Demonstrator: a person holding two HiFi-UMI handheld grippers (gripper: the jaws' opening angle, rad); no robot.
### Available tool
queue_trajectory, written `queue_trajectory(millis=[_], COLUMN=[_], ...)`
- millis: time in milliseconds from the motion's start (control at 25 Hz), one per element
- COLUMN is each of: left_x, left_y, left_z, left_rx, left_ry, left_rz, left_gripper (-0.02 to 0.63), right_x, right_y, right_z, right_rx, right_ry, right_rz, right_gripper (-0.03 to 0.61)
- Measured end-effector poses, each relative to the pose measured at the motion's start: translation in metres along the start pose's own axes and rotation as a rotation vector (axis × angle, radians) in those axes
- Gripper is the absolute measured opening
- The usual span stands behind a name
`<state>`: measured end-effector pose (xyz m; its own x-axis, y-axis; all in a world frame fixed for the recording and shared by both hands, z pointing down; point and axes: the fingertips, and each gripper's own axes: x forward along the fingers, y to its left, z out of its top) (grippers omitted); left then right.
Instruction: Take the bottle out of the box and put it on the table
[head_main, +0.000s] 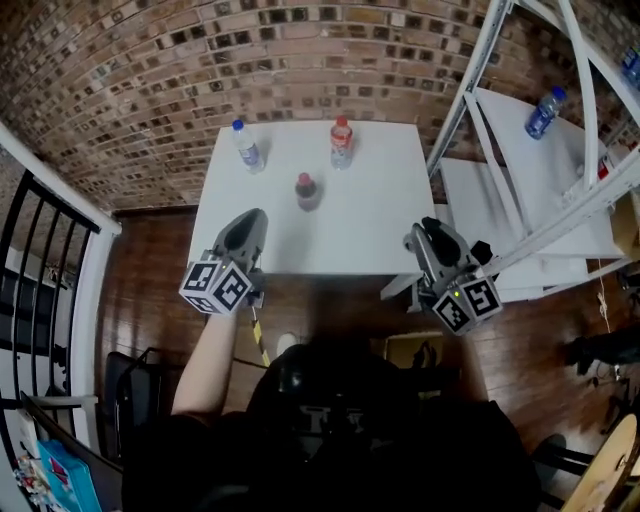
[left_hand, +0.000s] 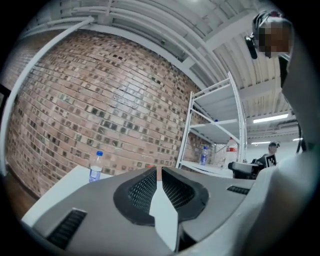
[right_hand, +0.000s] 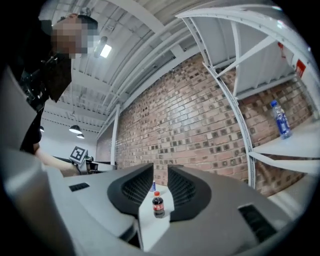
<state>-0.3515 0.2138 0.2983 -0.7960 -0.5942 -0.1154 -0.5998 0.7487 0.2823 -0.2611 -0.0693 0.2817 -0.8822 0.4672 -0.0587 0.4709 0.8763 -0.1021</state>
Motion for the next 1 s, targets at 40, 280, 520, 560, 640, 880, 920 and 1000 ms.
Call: queue_trajectory(millis=[40,280,520,560,640,880,920,1000], left_x=[0.0,-0.009,-0.018,-0.02,-0.022,-0.032,-0.033,-0.036], left_y=[-0.002,-0.009,0.004,0.01,0.022,0.035,0.035,0.038], left_z=[0.002,0.01,0.01,0.012,0.014,0.015,0.016,0.019], left_rx=[-0.008,0.07,0.088,0.082,0.064,0.042,0.042,0.036], left_ry=[-0.009,0.006,0.055,0.05,0.037,0.026,0.024,0.017], left_rz=[-0.031,-0.141,-0.209,-0.202,-0.178,-0.165,-0.168,-0.167], left_gripper=[0.037,0.036,0.035,0.035,0.035,0.035,0.036,0.035], right_x=[-0.001,0.013,0.027,0.029,0.031,0.034,0.035,0.039], right_y=[0.002,0.011,0.043,0.047,0.046,0.044,0.045,0.049], right_z=[-0.001,-0.008,0.004,0.004,-0.004,-0.018,-0.017,-0.015], right_rx=[-0.012,-0.006,-0.037,-0.067,-0.072,0.046,0.049,0.047], right_ry=[0.003,0.003,0.012,0.021,0.038,0.021,0.02,0.016], right_rz=[-0.026,-0.147,-0.187,-0.198,-0.225,-0.257,-0.255,-0.25], right_gripper=[0.075,0.003,0.002,0.002,0.002,0.0,0.0,0.002])
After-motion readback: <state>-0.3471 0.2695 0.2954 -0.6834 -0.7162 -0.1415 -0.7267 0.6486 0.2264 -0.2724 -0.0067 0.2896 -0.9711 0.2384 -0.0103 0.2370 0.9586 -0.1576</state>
